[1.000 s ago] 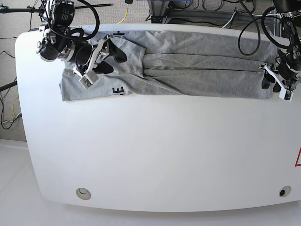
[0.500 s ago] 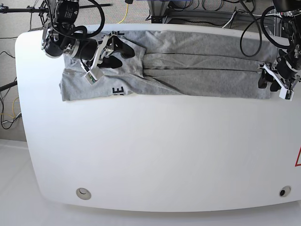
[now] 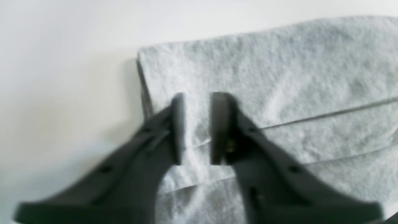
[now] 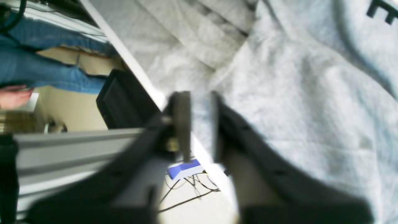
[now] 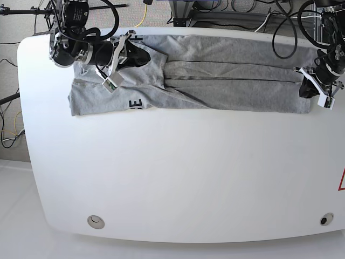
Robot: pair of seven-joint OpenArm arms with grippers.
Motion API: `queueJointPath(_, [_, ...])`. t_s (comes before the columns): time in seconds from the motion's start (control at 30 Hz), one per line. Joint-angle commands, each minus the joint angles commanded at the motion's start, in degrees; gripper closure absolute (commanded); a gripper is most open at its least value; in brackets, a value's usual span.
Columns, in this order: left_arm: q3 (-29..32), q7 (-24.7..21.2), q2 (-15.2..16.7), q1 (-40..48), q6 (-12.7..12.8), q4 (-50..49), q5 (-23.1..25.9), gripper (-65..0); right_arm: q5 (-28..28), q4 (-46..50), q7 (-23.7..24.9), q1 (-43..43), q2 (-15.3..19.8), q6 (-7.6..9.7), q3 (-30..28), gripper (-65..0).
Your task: Fold the T-shirt properly
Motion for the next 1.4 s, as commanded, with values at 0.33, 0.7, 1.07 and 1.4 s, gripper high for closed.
queueJointPath(0.33, [-0.5,0.4,2.7,3.5,-0.1,0.7,3.2,0.0,-18.9,0.2,10.5,-0.8,-1.8,0.0,-0.8,0.0])
queueJointPath(0.7, [-0.5,1.9,4.6,3.6,-0.1,0.5,3.4,0.0,-25.1,-0.7,13.2,-0.6,-7.3,0.0,-0.7,0.0])
queueJointPath(1.07, [-1.1,3.7,1.4,2.3,0.1,0.0,2.7,-23.9,-20.9,-1.5,12.1,-1.1,-7.7,0.0,-1.5,-20.2])
queueJointPath(1.4, [-2.6,4.3,-0.5,0.2,0.1,-2.0,0.6,-30.7,-15.8,-7.6,13.2,-0.9,-6.9,0.0,-7.6,-24.3])
